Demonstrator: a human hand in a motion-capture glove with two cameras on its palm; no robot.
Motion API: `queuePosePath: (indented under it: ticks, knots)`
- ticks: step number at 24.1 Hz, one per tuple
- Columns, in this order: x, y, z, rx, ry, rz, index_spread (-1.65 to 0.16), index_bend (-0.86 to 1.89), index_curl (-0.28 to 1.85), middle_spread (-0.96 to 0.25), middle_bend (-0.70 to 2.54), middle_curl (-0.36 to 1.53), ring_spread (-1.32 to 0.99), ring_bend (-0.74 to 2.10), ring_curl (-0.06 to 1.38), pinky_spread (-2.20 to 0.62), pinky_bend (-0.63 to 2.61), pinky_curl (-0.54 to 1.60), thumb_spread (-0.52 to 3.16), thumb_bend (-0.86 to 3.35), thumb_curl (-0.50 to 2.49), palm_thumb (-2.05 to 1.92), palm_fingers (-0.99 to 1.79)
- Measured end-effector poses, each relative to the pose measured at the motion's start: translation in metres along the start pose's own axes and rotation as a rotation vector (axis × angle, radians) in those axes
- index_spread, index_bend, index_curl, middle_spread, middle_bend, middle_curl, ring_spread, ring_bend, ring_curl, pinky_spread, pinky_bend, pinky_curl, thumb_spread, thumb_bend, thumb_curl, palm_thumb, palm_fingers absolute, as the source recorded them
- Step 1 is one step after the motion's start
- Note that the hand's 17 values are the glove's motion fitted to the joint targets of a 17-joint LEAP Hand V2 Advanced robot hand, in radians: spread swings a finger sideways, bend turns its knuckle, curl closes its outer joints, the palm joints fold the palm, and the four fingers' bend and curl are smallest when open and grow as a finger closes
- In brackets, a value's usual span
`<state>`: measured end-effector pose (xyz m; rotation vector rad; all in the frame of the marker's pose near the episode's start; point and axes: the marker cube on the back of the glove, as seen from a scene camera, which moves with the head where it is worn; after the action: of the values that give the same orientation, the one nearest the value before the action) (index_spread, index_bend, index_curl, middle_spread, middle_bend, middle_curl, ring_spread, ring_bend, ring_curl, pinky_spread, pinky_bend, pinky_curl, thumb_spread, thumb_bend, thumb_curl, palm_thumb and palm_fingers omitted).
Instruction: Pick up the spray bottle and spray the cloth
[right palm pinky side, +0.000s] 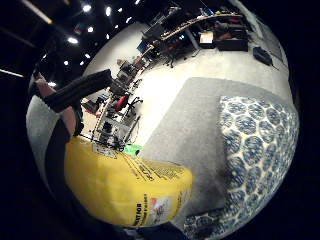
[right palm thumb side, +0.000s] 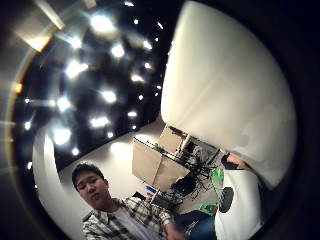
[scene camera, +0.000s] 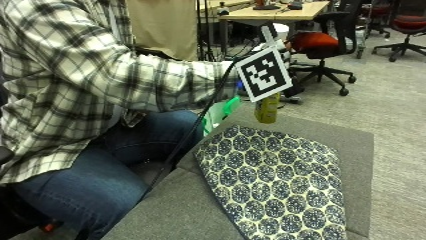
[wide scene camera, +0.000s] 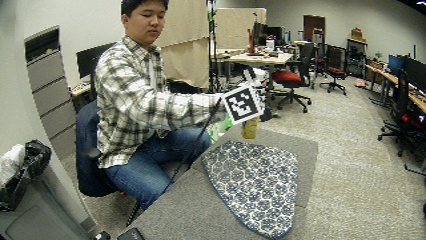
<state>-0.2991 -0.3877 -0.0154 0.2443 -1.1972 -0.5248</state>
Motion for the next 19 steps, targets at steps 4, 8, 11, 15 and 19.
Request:
queuePosePath:
  ticks: [4,8,11,15,19]
  knots:
    - [0.019,0.001,0.031,-0.033,0.000,-0.047,-0.30,0.14,0.48,-0.17,0.47,0.54,-0.21,0.57,0.48,-0.16,0.52,0.39,0.22,-0.03,0.85,1.10,1.17]
    - [0.039,0.005,0.049,-0.043,-0.011,-0.063,-0.30,0.15,0.49,-0.16,0.46,0.54,-0.20,0.55,0.48,-0.16,0.51,0.38,0.23,-0.02,0.85,1.10,1.15]
    - [0.056,0.011,0.056,-0.050,-0.016,-0.040,-0.30,0.14,0.49,-0.15,0.46,0.54,-0.20,0.54,0.48,-0.15,0.50,0.38,0.23,-0.03,0.85,1.10,1.14]
    - [0.067,0.015,0.055,-0.034,-0.035,-0.015,-0.30,0.14,0.48,-0.14,0.45,0.54,-0.19,0.53,0.48,-0.15,0.50,0.38,0.23,-0.03,0.85,1.11,1.14]
    - [0.066,0.015,0.053,-0.038,-0.058,-0.011,-0.29,0.14,0.48,-0.13,0.45,0.54,-0.19,0.52,0.48,-0.15,0.48,0.38,0.22,-0.03,0.84,1.10,1.13]
